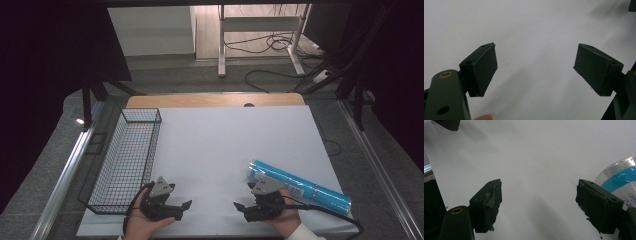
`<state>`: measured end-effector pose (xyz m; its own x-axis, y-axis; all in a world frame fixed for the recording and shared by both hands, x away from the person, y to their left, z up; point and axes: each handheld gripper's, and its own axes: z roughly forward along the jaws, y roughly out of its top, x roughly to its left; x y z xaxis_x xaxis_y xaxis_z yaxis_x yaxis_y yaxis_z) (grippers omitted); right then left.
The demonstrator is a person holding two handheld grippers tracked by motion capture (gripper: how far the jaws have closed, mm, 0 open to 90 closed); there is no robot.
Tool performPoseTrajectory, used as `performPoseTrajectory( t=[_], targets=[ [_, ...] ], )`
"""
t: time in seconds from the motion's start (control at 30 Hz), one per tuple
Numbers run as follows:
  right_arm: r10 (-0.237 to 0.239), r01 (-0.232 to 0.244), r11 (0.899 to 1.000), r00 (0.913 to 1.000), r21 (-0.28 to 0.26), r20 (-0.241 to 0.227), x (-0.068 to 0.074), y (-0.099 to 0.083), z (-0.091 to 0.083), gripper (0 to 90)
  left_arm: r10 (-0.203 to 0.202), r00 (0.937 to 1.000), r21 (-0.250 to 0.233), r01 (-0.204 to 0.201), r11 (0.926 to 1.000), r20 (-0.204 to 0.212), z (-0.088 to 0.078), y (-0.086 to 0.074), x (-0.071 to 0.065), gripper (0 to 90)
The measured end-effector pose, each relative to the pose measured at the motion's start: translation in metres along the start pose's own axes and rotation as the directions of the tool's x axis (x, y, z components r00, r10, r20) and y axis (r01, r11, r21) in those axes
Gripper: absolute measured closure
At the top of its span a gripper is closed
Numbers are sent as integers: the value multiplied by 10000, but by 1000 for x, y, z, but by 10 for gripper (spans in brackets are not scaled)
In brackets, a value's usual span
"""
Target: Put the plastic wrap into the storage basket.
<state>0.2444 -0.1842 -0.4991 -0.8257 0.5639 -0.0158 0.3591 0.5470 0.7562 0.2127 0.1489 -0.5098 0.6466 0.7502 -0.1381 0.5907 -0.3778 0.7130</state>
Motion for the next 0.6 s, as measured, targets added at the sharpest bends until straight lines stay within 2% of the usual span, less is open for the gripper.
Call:
performPoseTrajectory(
  t=[0.6],
  targets=[
    [-49, 49, 9999, 10000, 140, -23, 0, -1, 3, 192, 30, 10000, 32, -30, 10000, 19, 1, 0, -2, 182]
  ],
)
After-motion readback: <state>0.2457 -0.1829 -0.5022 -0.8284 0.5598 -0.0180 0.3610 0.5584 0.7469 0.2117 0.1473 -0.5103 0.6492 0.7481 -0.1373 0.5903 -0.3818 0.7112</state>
